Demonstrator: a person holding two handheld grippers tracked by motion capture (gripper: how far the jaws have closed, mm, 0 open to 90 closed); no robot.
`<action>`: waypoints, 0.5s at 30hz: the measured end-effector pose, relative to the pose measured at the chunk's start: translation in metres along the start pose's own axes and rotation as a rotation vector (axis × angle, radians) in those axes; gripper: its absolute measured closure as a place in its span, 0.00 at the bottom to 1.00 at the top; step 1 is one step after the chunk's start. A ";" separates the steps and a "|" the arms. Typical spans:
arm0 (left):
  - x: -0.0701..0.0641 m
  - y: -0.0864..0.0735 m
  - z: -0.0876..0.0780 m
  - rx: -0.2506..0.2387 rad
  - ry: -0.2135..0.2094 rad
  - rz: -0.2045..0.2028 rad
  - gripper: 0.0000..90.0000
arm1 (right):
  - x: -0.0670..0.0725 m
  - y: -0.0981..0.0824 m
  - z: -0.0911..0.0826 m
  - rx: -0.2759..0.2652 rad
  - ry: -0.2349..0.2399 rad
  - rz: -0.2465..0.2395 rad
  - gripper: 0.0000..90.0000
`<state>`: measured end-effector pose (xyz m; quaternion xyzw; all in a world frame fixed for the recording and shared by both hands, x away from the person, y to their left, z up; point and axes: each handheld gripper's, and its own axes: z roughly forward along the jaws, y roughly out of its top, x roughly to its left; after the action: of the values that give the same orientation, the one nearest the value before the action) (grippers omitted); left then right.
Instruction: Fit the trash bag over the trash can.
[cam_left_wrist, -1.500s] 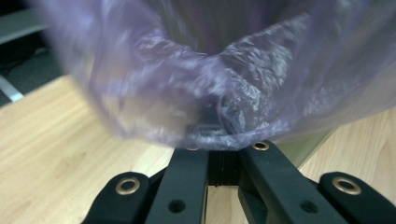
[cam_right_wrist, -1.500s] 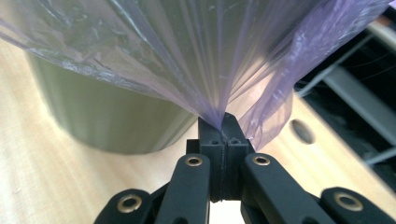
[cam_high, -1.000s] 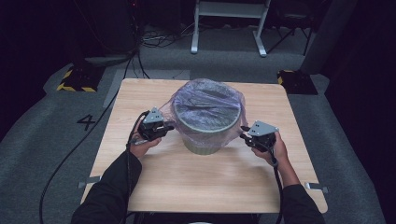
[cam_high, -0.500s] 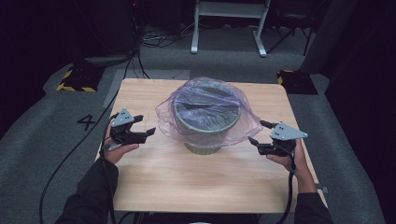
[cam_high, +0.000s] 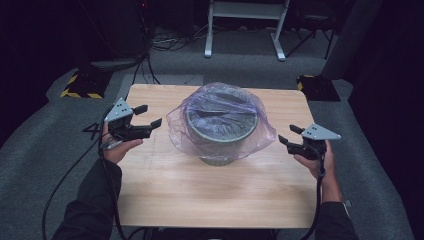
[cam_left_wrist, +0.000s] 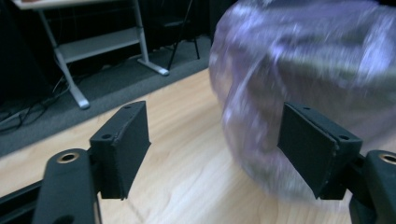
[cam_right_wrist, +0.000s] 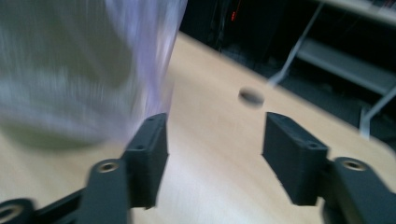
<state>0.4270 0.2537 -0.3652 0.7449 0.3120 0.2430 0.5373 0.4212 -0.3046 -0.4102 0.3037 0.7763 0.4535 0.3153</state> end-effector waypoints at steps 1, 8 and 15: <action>-0.001 0.005 0.003 -0.001 -0.004 0.003 0.29 | -0.002 0.006 -0.002 -0.033 -0.011 0.009 0.48; 0.000 0.029 0.033 0.026 -0.056 0.029 0.38 | -0.002 0.054 -0.011 -0.147 -0.015 -0.018 0.45; -0.002 0.034 0.062 0.091 -0.082 0.057 0.40 | 0.017 0.077 0.008 -0.079 0.130 -0.147 0.36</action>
<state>0.4760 0.2042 -0.3520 0.7865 0.2789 0.2133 0.5081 0.4306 -0.2562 -0.3476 0.2031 0.7968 0.4781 0.3087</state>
